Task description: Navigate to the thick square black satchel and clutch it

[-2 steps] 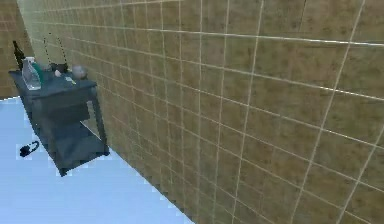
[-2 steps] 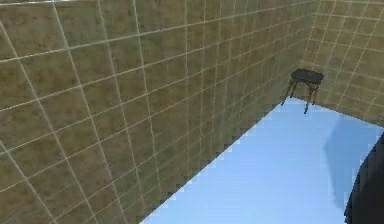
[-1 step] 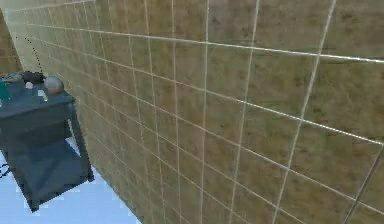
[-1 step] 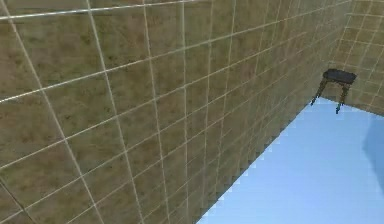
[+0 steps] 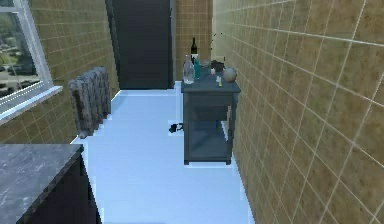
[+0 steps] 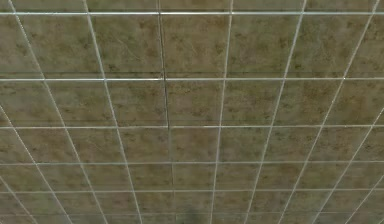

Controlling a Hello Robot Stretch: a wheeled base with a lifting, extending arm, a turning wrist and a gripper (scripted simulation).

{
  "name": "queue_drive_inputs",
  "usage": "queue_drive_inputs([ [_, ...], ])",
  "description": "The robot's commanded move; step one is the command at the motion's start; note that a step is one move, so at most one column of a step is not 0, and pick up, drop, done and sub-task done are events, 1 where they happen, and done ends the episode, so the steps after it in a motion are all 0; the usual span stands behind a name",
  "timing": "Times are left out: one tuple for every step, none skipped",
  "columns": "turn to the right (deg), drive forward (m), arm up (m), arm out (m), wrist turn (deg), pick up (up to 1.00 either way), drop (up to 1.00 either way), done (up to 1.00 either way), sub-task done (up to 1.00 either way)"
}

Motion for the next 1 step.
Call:
queue_drive_inputs([
  [-3.0,0.00,0.00,0.00,0.0,0.00,0.00,0.00,0.00],
])
